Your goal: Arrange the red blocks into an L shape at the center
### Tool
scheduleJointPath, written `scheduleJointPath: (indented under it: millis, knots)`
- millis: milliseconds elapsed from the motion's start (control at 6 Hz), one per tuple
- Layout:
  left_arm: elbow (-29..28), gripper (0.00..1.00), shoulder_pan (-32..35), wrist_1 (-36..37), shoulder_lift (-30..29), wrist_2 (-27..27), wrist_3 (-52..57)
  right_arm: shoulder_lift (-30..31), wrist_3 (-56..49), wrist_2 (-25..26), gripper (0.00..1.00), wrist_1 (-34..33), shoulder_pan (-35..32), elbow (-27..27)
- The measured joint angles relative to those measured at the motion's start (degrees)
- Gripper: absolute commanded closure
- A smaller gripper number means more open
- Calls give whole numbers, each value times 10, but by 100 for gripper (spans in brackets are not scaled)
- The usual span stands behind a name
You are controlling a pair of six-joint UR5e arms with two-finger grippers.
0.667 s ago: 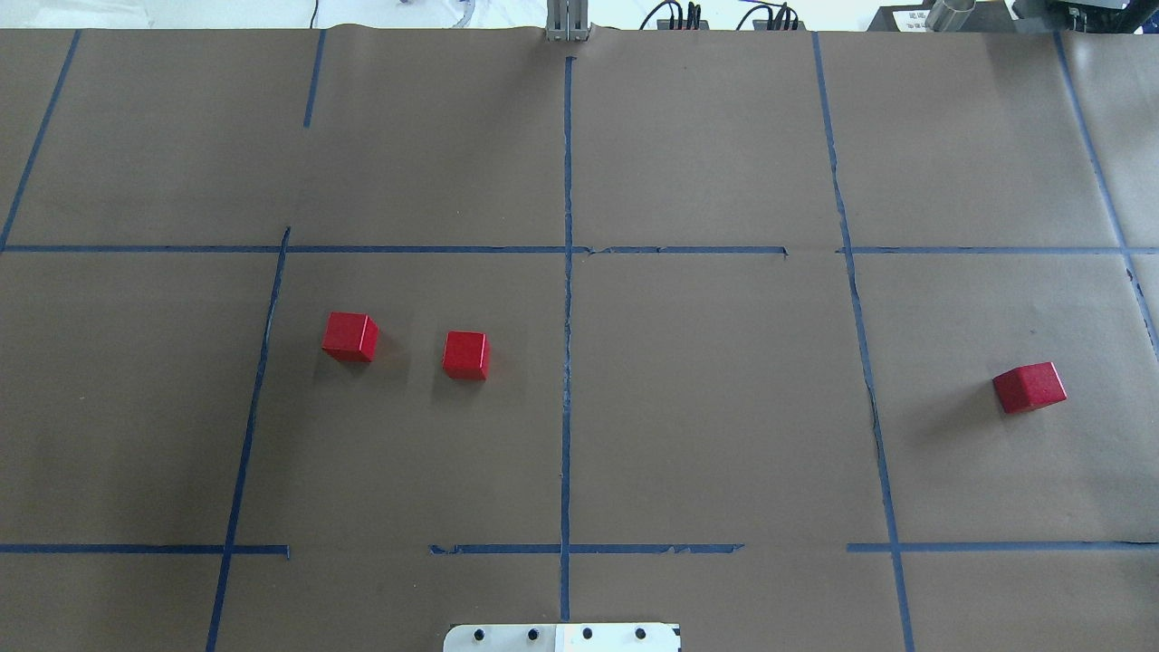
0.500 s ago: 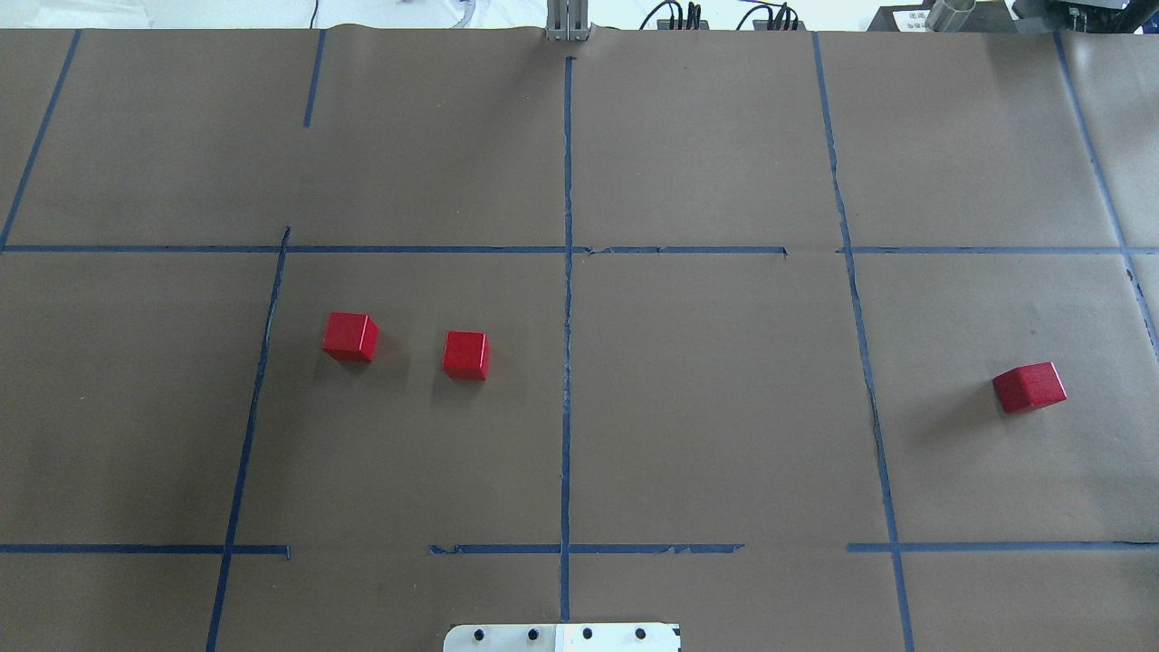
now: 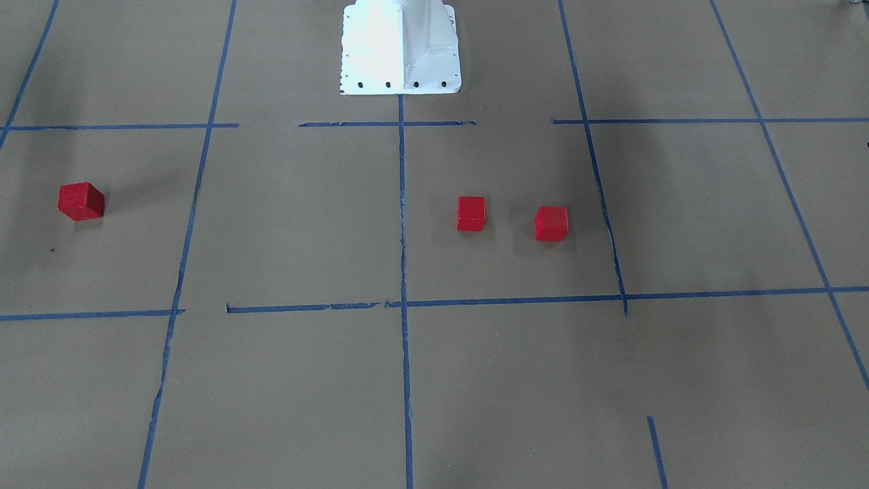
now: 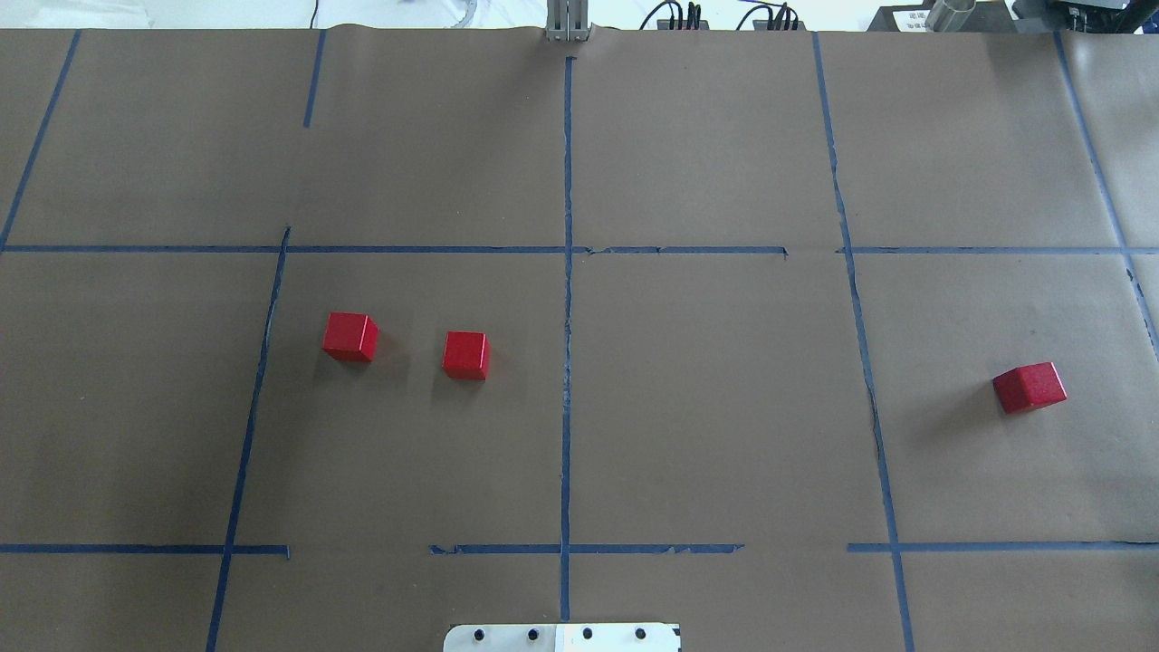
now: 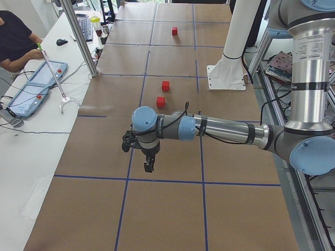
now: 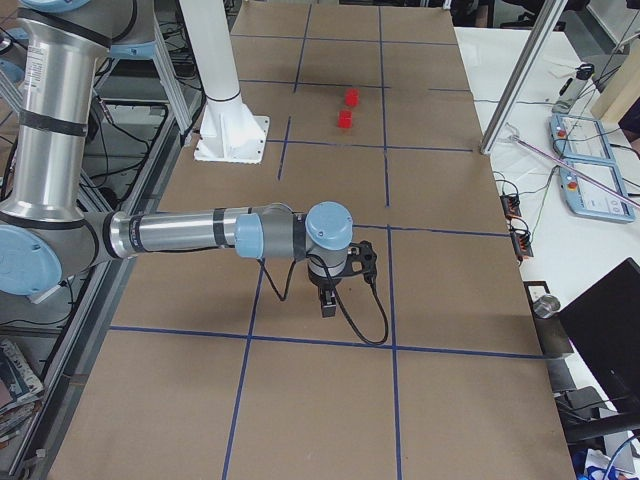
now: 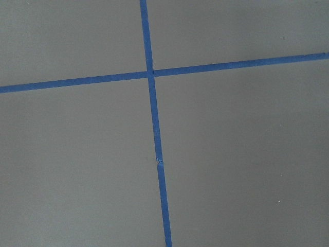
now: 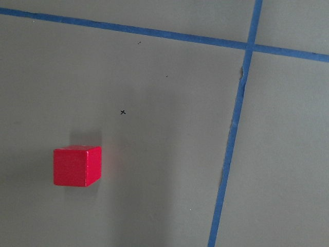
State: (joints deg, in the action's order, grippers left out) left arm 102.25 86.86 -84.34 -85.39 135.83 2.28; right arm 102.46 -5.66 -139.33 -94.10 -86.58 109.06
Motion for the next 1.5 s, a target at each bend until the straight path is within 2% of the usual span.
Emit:
scheduleJointPath:
  millis: [333,500,833,1000,1500]
  knots:
    - [1,0,-1,-1,-2,2,-1,-2,20,-3,0,1,10,4]
    - [2,0,-1,-1,-2,2,-1,-3,74,-1,0,28,29,5]
    - [6,0,-1,-1,-2,3,-3,-5,253,38,0,156,115,-3]
    - [7,0,-1,-1,-3,3,-10,-10,295,59,0,193,159,-12]
    - [8,0,-1,-1,-3,3,-19,-36,356,79,0,215,247,-27]
